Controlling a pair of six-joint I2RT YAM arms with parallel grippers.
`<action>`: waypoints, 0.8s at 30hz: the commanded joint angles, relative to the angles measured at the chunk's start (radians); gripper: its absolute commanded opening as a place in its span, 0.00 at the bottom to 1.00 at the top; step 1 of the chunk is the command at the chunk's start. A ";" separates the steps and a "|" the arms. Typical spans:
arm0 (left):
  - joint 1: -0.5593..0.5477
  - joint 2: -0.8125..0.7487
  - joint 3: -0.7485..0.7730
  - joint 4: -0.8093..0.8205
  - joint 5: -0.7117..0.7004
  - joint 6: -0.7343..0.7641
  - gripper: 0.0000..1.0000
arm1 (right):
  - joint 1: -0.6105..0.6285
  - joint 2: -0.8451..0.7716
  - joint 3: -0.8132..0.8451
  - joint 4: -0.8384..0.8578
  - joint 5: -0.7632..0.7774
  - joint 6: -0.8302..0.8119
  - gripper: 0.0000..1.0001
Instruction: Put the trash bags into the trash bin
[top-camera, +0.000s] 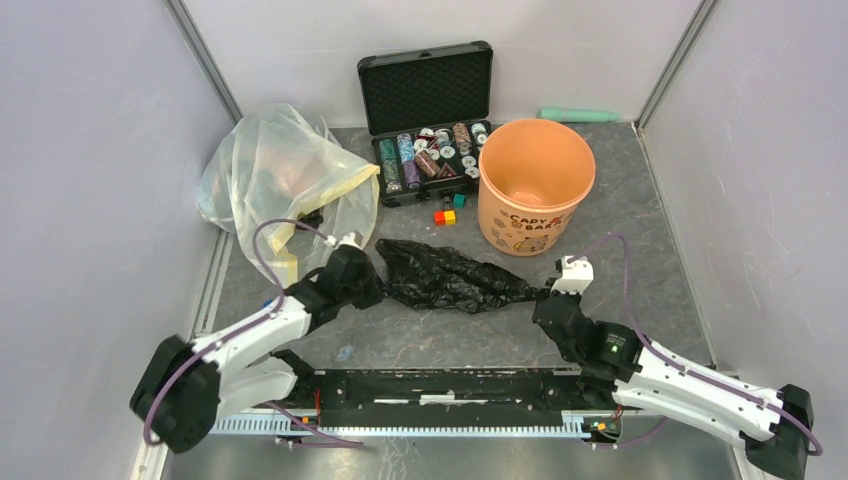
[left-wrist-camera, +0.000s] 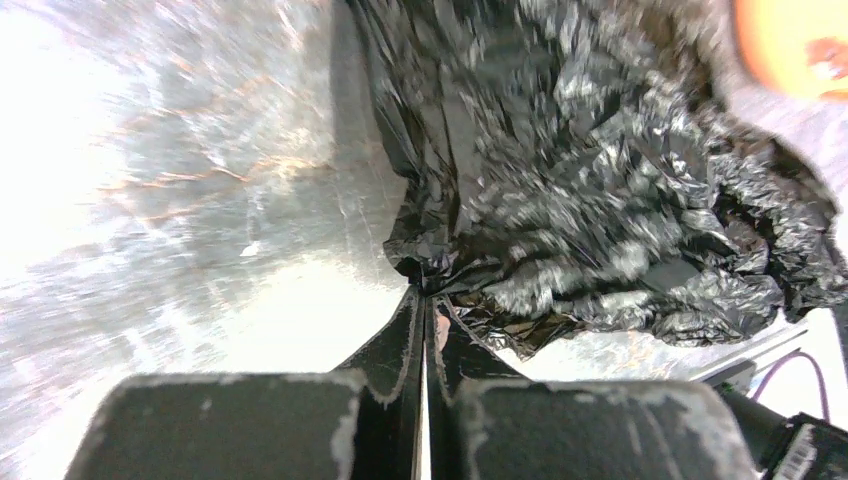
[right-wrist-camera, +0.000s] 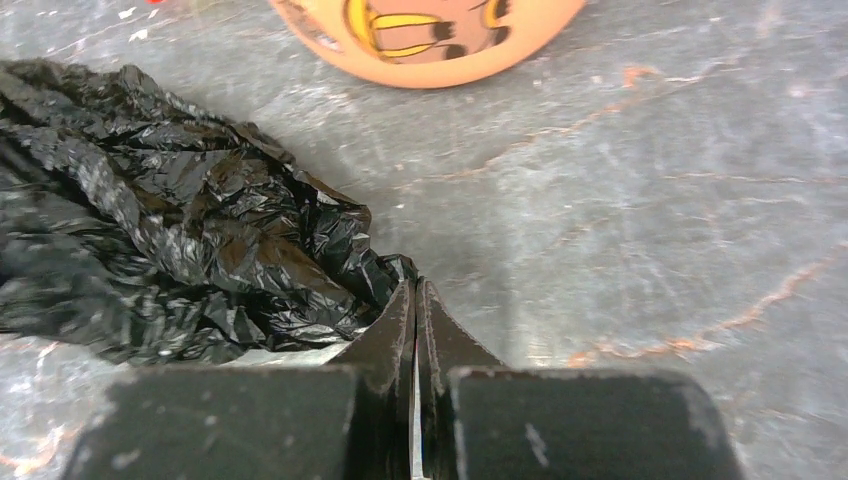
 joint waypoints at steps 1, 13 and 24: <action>0.110 -0.184 0.061 -0.198 -0.024 0.111 0.02 | -0.002 -0.047 0.092 -0.174 0.179 0.072 0.00; 0.192 -0.434 0.213 -0.428 0.135 0.196 0.02 | -0.002 -0.124 0.146 -0.171 0.173 -0.046 0.00; 0.192 -0.480 0.402 -0.532 0.305 0.183 0.02 | -0.001 -0.153 0.225 0.038 -0.168 -0.301 0.46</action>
